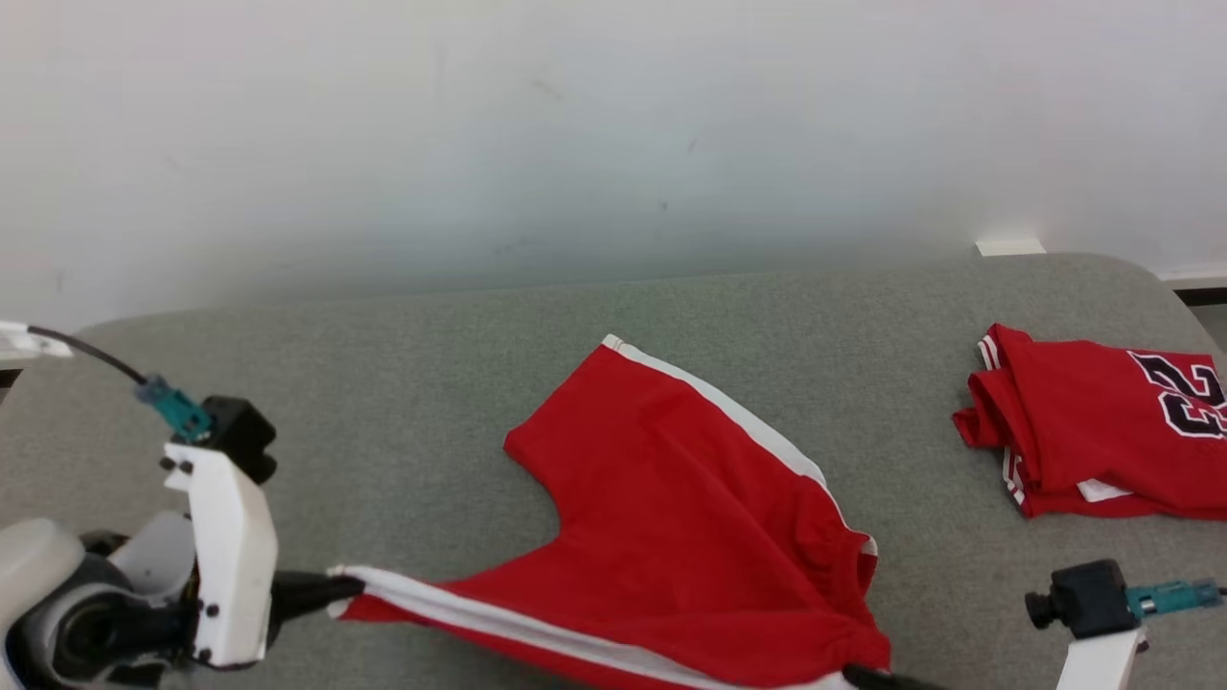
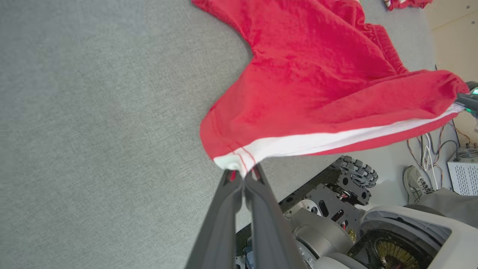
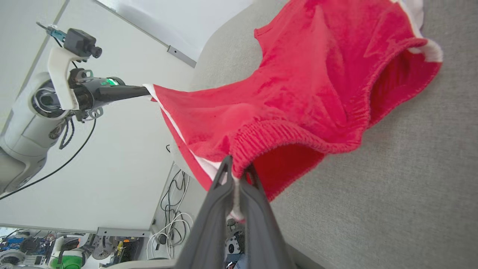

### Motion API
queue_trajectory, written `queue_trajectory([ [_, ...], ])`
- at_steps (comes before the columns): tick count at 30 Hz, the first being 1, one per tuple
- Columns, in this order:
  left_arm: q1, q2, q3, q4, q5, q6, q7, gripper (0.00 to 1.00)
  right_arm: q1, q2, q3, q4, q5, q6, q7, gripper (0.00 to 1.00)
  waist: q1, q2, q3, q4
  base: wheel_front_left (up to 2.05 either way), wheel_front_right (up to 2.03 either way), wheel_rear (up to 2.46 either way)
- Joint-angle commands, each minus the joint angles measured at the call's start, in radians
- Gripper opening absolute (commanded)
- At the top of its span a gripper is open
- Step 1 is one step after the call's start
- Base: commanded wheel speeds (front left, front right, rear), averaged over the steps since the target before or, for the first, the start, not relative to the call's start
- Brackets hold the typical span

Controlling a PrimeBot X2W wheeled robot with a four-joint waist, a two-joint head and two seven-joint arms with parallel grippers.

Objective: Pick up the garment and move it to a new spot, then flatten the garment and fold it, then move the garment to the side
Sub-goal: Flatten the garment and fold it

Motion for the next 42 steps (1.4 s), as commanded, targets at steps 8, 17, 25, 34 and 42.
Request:
queue_trajectory([
  [8,-0.179,-0.031,0.063,0.08,0.019,0.013,0.073,0.0,0.001,0.074,-0.166,0.013,0.133,-0.002,-0.017,0.0,0.0002,-0.0001,0.154,-0.073,0.0,0.0,0.0],
  [17,-0.446,-0.167,0.068,0.26,0.139,-0.035,0.148,0.0,-0.017,0.202,-0.372,0.117,0.164,-0.002,0.07,0.0,0.0002,-0.0001,0.347,-0.146,0.0,0.0,0.0],
  [25,-0.625,-0.276,0.05,0.452,0.241,-0.089,0.141,0.0,-0.028,0.311,-0.495,0.187,0.112,-0.002,0.126,0.0,0.0002,-0.0001,0.469,-0.198,0.0,0.0,0.0],
  [34,-0.772,-0.337,0.025,0.593,0.318,-0.127,0.133,0.0,-0.041,0.439,-0.583,0.203,0.051,-0.002,0.229,0.0,0.0002,-0.0001,0.564,-0.25,0.0,0.0,0.0],
  [42,-0.789,-0.358,-0.001,0.665,0.33,-0.138,0.11,0.42,-0.009,0.505,-0.666,0.203,0.001,-0.002,0.294,0.0,0.0002,-0.0001,0.586,-0.258,0.0,0.0,0.0],
])
